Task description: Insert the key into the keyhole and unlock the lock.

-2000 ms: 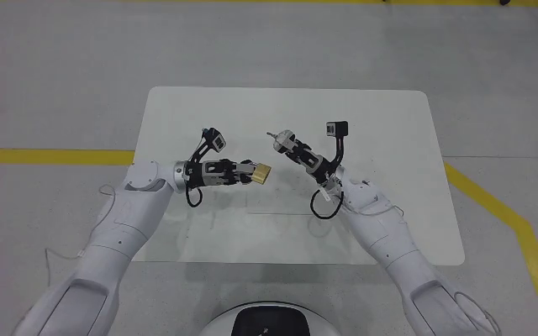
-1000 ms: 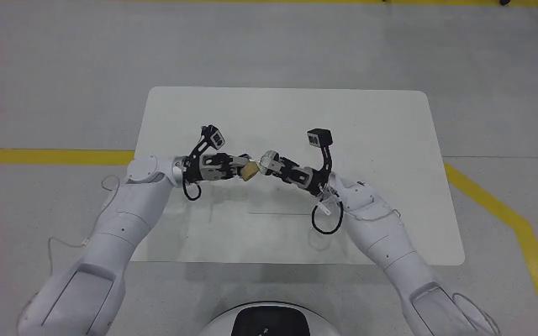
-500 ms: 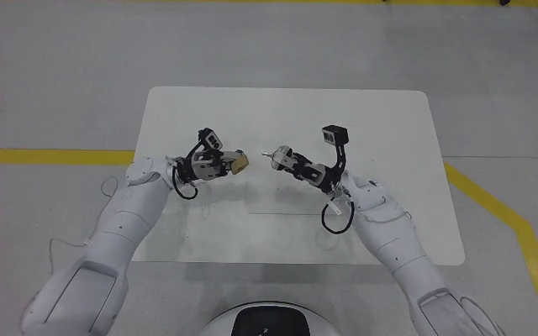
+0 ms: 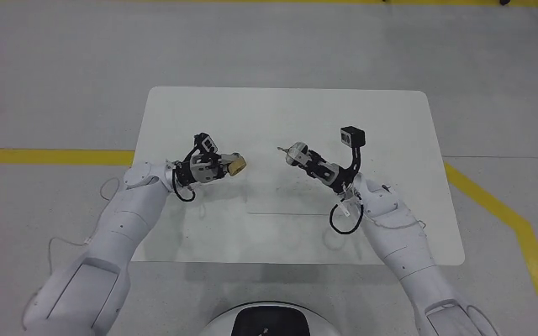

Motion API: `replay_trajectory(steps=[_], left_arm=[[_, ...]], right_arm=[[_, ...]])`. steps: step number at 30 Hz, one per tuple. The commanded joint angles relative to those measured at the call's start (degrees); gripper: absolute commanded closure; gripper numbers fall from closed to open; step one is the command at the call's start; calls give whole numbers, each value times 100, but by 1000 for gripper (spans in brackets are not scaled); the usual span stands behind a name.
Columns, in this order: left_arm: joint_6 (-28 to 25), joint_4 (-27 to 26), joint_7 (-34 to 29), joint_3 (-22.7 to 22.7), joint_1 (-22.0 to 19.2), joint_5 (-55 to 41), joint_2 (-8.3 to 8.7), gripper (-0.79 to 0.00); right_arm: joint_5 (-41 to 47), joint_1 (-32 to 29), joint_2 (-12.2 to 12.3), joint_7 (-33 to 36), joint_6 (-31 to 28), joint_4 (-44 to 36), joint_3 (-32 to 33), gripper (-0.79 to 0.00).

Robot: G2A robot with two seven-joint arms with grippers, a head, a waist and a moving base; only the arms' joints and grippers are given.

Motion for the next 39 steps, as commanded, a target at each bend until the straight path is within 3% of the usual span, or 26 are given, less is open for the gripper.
replay_trajectory(steps=[1,5,11,14,18,24,29,39], left_arm=[[0,0,0,0,0,0,0,0],[64,-52,93,11,43,13,-4,0],[289,-719,609,17,352,449,68,0],[402,-998,872,5,473,730,119,0],[718,-1433,1298,71,630,1219,172,0],[1942,-2146,1571,52,889,1435,266,0],[2559,-2661,1591,-173,1106,1324,372,0],[3015,-3112,1914,-428,1346,1489,514,0]], right_arm=[[0,0,0,0,0,0,0,0],[0,0,0,0,0,0,0,0],[-522,-45,42,-71,-69,-245,139,0],[-1973,-106,154,-35,-69,-909,550,0],[-4242,-635,259,-449,-69,-2284,1038,0],[-6384,-1041,338,-1143,-69,-3213,1267,0],[-7657,-1091,403,-1538,-69,-3558,1102,0],[-9371,-1150,569,-2195,-30,-4300,864,0]])
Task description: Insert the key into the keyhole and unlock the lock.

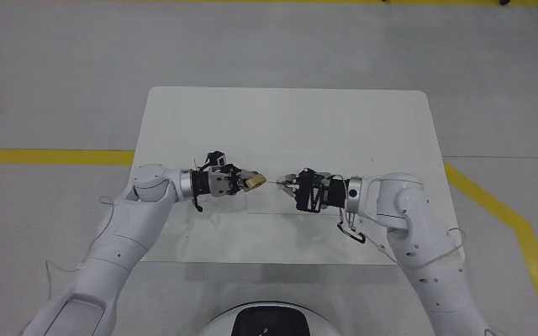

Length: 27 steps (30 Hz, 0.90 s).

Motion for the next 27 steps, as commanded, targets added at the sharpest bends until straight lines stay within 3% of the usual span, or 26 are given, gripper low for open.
replay_trajectory(steps=[1,12,27], left_arm=[[79,-52,89,-12,24,43,15,0],[535,-297,239,-7,133,80,70,0],[769,-453,367,87,163,145,111,0]], right_arm=[[-452,-77,20,-89,56,-283,-48,0],[-2224,-507,105,-355,530,-1113,-467,0],[-3319,-811,171,-228,1004,-1502,-790,0]])
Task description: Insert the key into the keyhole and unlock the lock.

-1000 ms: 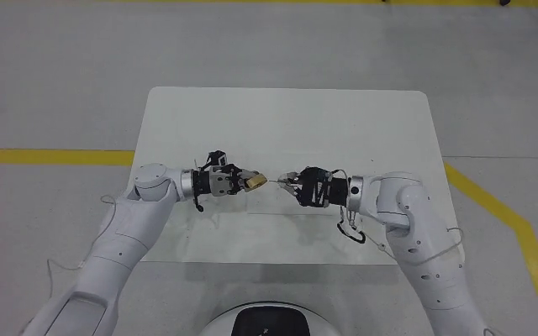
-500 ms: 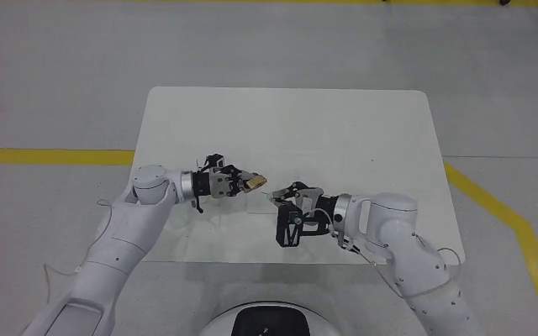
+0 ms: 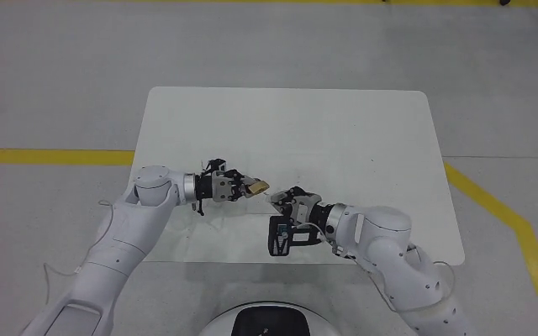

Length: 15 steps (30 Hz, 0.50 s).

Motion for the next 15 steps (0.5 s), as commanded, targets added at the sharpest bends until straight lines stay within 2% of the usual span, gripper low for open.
replay_trajectory(steps=[1,15], left_arm=[[1,-18,22,12,11,-2,4,0],[80,-5,-1,130,-1,-28,19,0]], right_arm=[[-146,-34,5,36,44,-30,-67,0],[-111,165,-30,298,65,143,-304,0]])
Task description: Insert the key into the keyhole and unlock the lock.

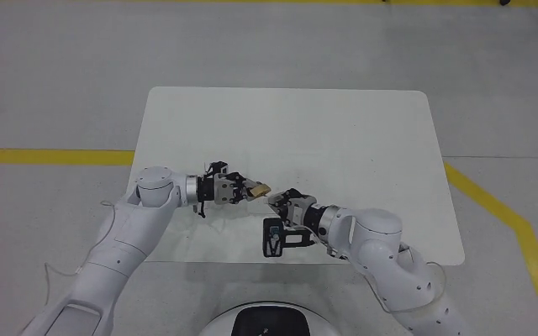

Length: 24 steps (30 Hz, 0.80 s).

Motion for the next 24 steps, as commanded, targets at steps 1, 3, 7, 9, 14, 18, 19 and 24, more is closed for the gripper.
replay_trajectory(steps=[1,3,7,9,14,18,19,24], left_arm=[[9,10,2,16,-8,-5,2,0],[10,11,5,25,-13,-12,4,0],[4,11,10,39,-14,-26,11,0],[12,11,16,51,-10,-30,14,0],[15,-9,46,100,1,-22,16,0],[19,-16,63,137,-2,-28,15,0],[22,-15,63,142,-6,-29,17,0],[-53,-25,100,99,-9,-78,30,0]], right_arm=[[4,33,-5,64,-2,16,-23,0],[15,54,-10,109,7,24,-47,0],[10,75,-15,191,31,18,-70,0],[-22,71,-14,226,43,0,-86,0],[-178,36,-10,321,75,-81,-148,0],[-281,19,-13,371,112,-115,-223,0],[-298,14,-13,378,115,-122,-236,0],[-185,-23,-15,291,247,-151,-176,0]])
